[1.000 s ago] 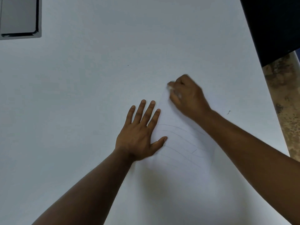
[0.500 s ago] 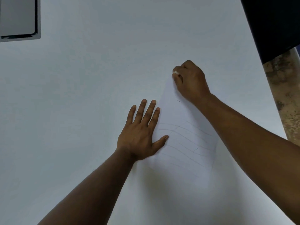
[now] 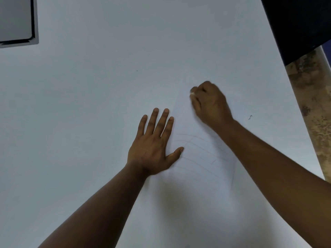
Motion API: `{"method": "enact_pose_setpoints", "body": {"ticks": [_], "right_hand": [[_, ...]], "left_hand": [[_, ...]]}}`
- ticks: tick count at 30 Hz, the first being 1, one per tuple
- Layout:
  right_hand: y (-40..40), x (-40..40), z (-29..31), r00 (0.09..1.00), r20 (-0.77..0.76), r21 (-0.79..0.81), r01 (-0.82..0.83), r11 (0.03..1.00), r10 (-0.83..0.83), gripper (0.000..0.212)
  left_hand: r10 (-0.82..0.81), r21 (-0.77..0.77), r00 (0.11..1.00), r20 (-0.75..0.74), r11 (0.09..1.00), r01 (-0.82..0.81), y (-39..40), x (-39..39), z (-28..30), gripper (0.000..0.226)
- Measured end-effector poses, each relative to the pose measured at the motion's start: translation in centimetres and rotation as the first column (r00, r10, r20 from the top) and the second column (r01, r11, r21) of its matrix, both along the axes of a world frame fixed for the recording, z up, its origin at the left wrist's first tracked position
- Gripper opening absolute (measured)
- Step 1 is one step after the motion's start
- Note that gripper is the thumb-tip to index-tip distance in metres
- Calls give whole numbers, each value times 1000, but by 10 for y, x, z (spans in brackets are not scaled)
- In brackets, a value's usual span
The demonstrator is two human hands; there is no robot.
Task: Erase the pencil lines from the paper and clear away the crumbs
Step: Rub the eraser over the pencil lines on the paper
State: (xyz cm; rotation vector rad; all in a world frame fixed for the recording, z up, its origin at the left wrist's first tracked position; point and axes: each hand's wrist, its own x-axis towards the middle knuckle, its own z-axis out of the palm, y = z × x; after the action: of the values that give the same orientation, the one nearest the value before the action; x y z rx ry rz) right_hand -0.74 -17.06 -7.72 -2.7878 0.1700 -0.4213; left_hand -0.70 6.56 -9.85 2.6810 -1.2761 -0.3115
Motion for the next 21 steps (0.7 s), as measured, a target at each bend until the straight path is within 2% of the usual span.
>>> {"method": "enact_pose_setpoints", "body": {"ticks": [3, 6, 11, 17, 19, 21], "right_hand": [[-23, 12, 1, 994, -12, 1, 106, 994, -106, 29], [-26, 5, 10, 992, 1, 88, 128, 988, -129, 24], [23, -51, 14, 978, 37, 198, 196, 961, -207, 21], [67, -67, -9, 991, -59, 117, 128, 985, -121, 25], [50, -61, -12, 974, -165, 105, 174, 979, -155, 32], [25, -60, -13, 957, -160, 89, 258, 962, -242, 36]], "left_hand": [[0, 8, 1000, -6, 1000, 1, 0, 1, 0, 89], [1, 13, 1000, -12, 1000, -1, 0, 1, 0, 90], [2, -9, 1000, -4, 1000, -2, 0, 1, -1, 89], [2, -9, 1000, 5, 1000, -2, 0, 1, -1, 89], [1, -19, 1000, 14, 1000, -1, 0, 0, -1, 89], [3, -29, 1000, 21, 1000, -2, 1, -1, -1, 88]]}}
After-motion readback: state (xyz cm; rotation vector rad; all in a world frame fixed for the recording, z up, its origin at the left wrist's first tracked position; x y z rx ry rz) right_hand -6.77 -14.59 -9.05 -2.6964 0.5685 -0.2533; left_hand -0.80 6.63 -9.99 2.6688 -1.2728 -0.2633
